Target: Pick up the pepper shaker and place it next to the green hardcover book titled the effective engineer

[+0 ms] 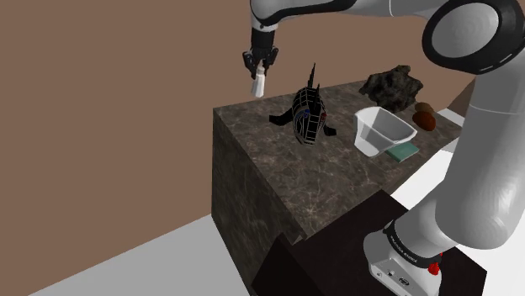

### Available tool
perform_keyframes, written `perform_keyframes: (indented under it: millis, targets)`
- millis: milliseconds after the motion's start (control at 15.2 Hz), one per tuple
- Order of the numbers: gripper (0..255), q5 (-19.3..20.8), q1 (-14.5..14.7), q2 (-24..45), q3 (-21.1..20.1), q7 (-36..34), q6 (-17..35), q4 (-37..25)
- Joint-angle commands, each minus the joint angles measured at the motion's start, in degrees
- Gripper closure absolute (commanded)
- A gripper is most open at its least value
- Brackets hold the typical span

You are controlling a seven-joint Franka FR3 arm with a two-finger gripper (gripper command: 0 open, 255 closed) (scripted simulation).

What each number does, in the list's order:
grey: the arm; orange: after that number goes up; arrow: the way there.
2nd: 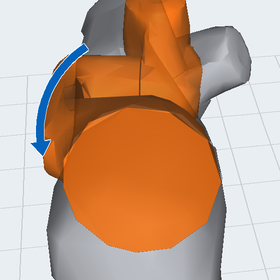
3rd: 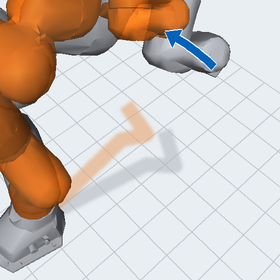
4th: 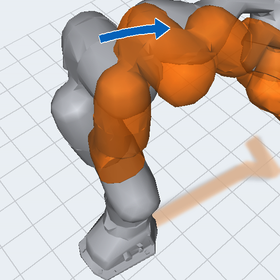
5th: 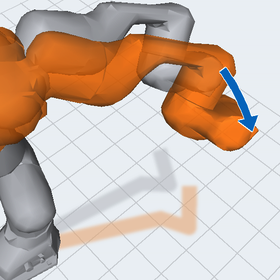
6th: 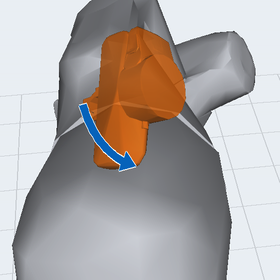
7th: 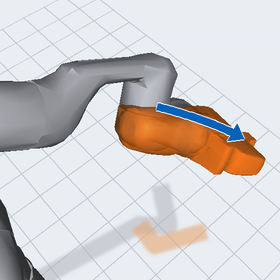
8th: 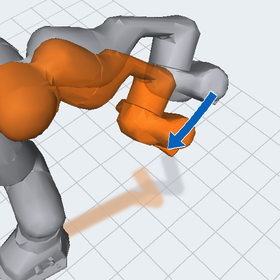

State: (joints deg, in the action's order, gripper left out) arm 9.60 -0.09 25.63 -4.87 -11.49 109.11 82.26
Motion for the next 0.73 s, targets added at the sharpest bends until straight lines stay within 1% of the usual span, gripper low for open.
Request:
perform_keyframes:
  millis: [0, 660]
  targets:
    - [255, -0.1, 0.1, -0.2, 0.0, 0.1, -1.4, -1.2]
    - [255, -0.3, 0.4, -0.3, -0.1, 1.0, -9.0, -8.7]
